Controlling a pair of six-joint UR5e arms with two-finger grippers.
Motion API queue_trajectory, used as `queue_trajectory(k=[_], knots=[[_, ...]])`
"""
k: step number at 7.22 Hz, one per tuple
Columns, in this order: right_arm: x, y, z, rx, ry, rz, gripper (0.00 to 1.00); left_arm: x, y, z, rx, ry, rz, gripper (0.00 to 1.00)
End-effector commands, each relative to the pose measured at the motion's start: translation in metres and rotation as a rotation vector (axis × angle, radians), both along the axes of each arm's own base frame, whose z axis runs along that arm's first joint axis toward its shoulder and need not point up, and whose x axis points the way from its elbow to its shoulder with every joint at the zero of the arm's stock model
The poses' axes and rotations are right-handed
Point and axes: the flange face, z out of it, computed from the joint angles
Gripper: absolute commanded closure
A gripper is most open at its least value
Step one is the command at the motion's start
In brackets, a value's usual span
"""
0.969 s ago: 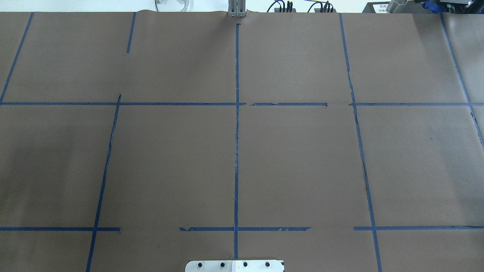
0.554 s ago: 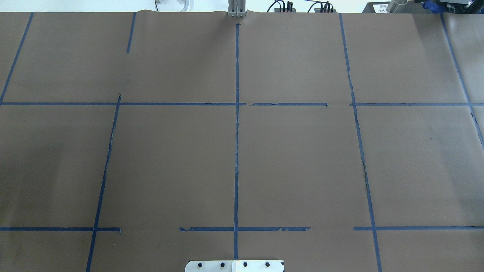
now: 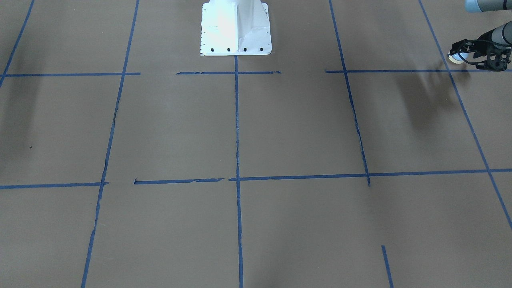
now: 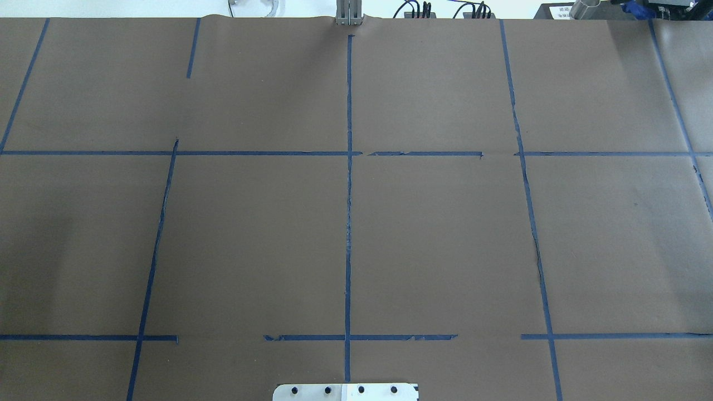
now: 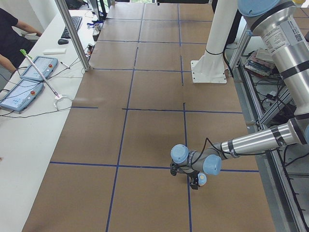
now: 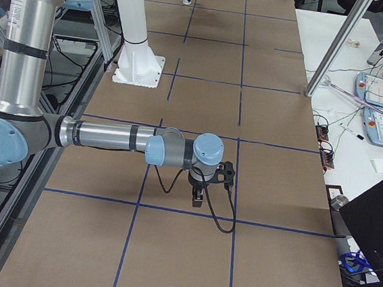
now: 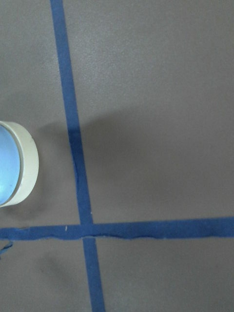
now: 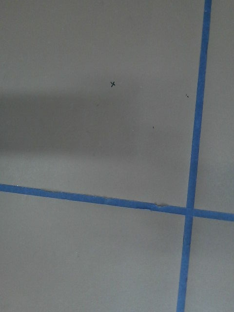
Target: Place and press bell with both arms
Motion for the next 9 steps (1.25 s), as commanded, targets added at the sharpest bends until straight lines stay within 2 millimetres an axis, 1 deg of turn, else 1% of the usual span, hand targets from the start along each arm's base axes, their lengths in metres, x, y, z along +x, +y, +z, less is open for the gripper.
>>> queue_trajectory(k=[1,6,7,8,9], knots=[[0.0,-0.0001,0.0002,0.002,0.0,0.0,0.0,0.0052,0.0041,0.0038,-0.006,-0.004,0.029,0.0],[0.0,-0.0003,0.0004,0.006,0.0,-0.001,0.0,0.011,0.0054,0.0113,-0.007,-0.005,0.052,0.0],[0.0,-0.0003,0.0004,0.006,0.0,-0.001,0.0,0.0123,0.0037,0.0104,0.001,0.001,0.051,0.01],[0.0001,-0.0003,0.0006,0.006,0.001,-0.001,0.0,0.0126,0.0034,0.0097,0.004,0.005,0.05,0.22],[0.0001,-0.0004,0.0004,0.007,0.001,-0.001,0.0,0.0117,0.0046,0.0097,0.003,0.004,0.05,0.52]])
